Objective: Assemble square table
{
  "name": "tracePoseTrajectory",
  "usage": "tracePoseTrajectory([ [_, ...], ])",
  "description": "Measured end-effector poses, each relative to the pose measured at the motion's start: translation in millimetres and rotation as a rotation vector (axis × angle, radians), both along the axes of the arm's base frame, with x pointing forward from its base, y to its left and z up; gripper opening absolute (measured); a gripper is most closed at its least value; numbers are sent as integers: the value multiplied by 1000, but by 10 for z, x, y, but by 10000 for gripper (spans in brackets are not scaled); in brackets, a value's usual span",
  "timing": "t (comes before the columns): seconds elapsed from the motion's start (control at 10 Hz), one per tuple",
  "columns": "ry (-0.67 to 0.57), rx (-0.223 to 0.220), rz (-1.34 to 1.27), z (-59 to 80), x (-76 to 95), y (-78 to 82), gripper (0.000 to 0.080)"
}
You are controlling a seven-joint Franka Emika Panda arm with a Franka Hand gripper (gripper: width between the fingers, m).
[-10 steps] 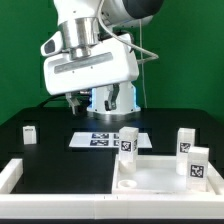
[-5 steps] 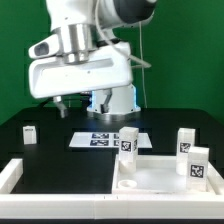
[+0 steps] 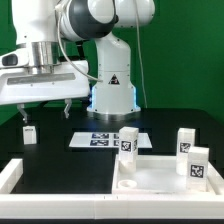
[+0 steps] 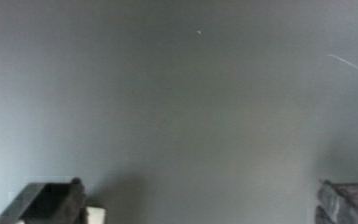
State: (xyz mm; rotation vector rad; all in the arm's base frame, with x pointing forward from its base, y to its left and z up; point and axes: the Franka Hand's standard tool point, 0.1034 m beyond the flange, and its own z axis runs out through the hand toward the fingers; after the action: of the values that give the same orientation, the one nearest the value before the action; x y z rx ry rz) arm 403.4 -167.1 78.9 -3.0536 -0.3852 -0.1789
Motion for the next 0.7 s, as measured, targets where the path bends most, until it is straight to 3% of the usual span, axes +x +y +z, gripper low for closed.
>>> tracePoseTrajectory([
  [0.2,24,-4,-11,-20,-7,9,649],
  [0.3,71,-16,9,-112,-75,-22,649],
  [0.5,238,-40,73,-244,-355,-312,649],
  [0.7,300,-62,99,-207,-340,-558,649],
])
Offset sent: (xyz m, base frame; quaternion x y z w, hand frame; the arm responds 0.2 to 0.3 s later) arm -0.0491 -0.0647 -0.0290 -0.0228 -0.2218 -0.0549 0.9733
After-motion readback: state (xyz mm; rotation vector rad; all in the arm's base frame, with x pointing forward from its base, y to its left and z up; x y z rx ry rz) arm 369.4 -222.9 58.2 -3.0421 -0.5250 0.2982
